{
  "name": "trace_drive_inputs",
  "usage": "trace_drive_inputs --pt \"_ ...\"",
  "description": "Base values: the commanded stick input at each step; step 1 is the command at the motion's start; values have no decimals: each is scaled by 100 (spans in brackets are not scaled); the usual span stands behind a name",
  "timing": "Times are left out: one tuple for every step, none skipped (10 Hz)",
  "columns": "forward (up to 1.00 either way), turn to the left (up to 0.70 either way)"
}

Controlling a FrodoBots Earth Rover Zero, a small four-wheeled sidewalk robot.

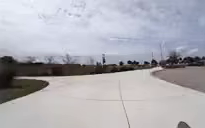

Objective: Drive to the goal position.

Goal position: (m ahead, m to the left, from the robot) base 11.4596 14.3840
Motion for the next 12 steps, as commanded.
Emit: trace_drive_inputs --pt "100 0" --pt "100 0" --pt "100 0" --pt "100 0" --pt "100 0" --pt "100 -3" --pt "100 -34" --pt "100 -40" --pt "100 -40" --pt "100 -40" --pt "100 -40" --pt "100 -40"
